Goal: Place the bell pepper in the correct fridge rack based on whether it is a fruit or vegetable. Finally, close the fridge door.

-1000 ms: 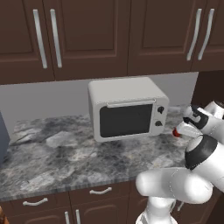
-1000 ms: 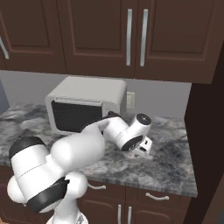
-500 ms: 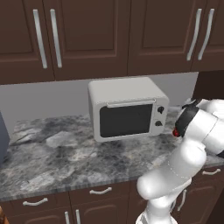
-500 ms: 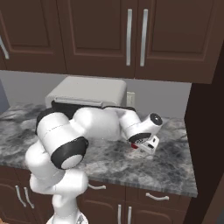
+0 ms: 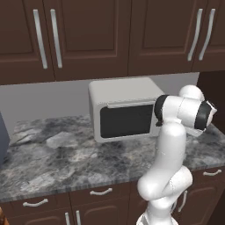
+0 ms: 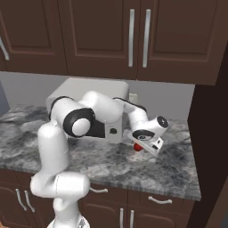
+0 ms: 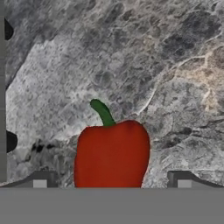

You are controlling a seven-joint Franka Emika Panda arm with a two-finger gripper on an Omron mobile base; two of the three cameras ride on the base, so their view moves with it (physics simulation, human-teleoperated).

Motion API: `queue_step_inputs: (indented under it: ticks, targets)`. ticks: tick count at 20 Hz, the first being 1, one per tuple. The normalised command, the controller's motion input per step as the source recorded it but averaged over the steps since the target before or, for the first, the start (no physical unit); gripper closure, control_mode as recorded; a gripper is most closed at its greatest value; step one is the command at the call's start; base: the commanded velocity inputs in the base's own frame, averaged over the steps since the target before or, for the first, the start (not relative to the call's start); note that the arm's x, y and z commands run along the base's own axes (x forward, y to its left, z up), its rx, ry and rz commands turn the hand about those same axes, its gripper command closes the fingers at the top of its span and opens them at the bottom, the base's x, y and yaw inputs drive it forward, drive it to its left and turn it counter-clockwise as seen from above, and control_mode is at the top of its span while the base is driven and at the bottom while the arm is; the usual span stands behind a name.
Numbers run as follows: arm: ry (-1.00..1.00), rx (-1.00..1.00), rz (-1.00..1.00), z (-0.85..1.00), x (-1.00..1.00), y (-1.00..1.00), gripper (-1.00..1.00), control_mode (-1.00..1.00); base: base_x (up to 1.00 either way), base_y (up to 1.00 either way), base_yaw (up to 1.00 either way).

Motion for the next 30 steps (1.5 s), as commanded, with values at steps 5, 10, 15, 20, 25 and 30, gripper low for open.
queue_step_inputs:
  ticks: [5,10,15,20,25,30]
  targets:
    - [0.00,0.04,0.00,-0.32,0.36,-0.11,-1.00,-1.00,0.00,0.00,0.00]
    - [0.00,0.00,0.00,-0.30,-0.02,0.30,-1.00,-1.00,0.00,0.00,0.00]
    - [0.00,0.00,0.00,-0.25,-0.05,0.44,-1.00,-1.00,0.00,0.00,0.00]
    - [0.00,0.00,0.00,-0.23,-0.06,0.58,-1.00,-1.00,0.00,0.00,0.00]
    - [0.00,0.00,0.00,-0.32,-0.15,0.54,1.00,-1.00,0.00,0.00,0.00]
    - [-0.01,0.00,0.00,-0.19,-0.12,0.13,1.00,-1.00,0.00,0.00,0.00]
